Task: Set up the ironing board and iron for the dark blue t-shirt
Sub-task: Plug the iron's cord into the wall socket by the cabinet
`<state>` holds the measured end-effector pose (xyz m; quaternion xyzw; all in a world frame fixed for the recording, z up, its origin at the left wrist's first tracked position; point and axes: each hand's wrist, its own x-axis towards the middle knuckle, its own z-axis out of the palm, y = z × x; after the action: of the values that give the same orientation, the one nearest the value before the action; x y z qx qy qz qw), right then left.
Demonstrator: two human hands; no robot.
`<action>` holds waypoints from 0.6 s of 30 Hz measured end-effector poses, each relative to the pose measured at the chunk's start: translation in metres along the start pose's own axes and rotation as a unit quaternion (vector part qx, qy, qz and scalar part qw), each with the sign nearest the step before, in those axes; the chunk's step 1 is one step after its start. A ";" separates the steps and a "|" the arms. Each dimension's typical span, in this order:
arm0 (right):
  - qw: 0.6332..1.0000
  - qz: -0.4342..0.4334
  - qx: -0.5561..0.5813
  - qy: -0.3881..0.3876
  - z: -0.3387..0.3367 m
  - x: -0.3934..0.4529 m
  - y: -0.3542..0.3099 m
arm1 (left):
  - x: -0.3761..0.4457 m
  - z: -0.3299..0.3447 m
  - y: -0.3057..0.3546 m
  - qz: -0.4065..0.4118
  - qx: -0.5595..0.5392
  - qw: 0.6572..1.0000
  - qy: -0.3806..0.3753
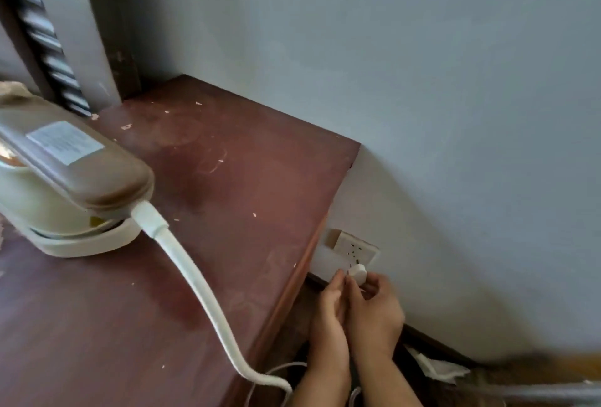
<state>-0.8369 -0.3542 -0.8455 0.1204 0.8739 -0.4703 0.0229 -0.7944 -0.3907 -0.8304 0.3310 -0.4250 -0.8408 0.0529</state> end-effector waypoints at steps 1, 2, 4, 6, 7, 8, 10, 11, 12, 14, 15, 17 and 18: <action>1.000 0.001 -0.006 -0.002 0.007 0.006 0.005 | 0.009 0.001 -0.008 0.000 -0.025 1.000 0.004; 1.000 -0.001 -0.008 -0.005 0.013 0.012 0.011 | 0.015 0.001 -0.014 0.001 -0.026 1.000 0.017; 1.000 -0.013 0.005 -0.010 0.024 0.025 0.022 | 0.033 0.000 -0.029 0.031 0.018 0.999 0.022; 0.999 -0.026 0.021 -0.012 0.035 0.039 0.034 | 0.050 -0.002 -0.039 0.071 0.050 0.996 0.014; 0.999 -0.032 0.030 -0.014 0.040 0.044 0.039 | 0.060 -0.002 -0.045 0.076 0.068 0.995 0.015; 0.998 -0.037 0.037 -0.020 0.044 0.049 0.043 | 0.066 -0.002 -0.047 0.081 0.092 0.992 0.012; 0.997 -0.055 0.041 -0.036 0.051 0.057 0.051 | 0.076 -0.003 -0.051 0.098 0.134 0.986 0.011; 0.996 -0.066 0.039 -0.040 0.053 0.060 0.053 | 0.080 -0.003 -0.054 0.101 0.138 0.985 0.018; 0.996 -0.072 0.038 -0.041 0.054 0.062 0.055 | 0.083 -0.003 -0.054 0.098 0.139 0.985 0.020; 0.996 -0.077 0.035 -0.038 0.058 0.066 0.060 | 0.086 -0.003 -0.056 0.099 0.144 0.984 0.015; 0.996 -0.076 0.032 -0.037 0.061 0.066 0.064 | 0.088 -0.004 -0.059 0.097 0.148 0.984 0.014; 0.996 -0.083 0.020 -0.034 0.065 0.068 0.070 | 0.090 -0.006 -0.060 0.088 0.155 0.984 0.004; 0.996 -0.089 0.014 -0.030 0.067 0.069 0.072 | 0.091 -0.007 -0.061 0.085 0.163 0.983 -0.001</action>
<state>-0.8921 -0.3586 -0.9520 0.0286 0.8734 -0.4862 0.0054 -0.8496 -0.3908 -0.9255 0.2971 -0.5830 -0.7530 0.0694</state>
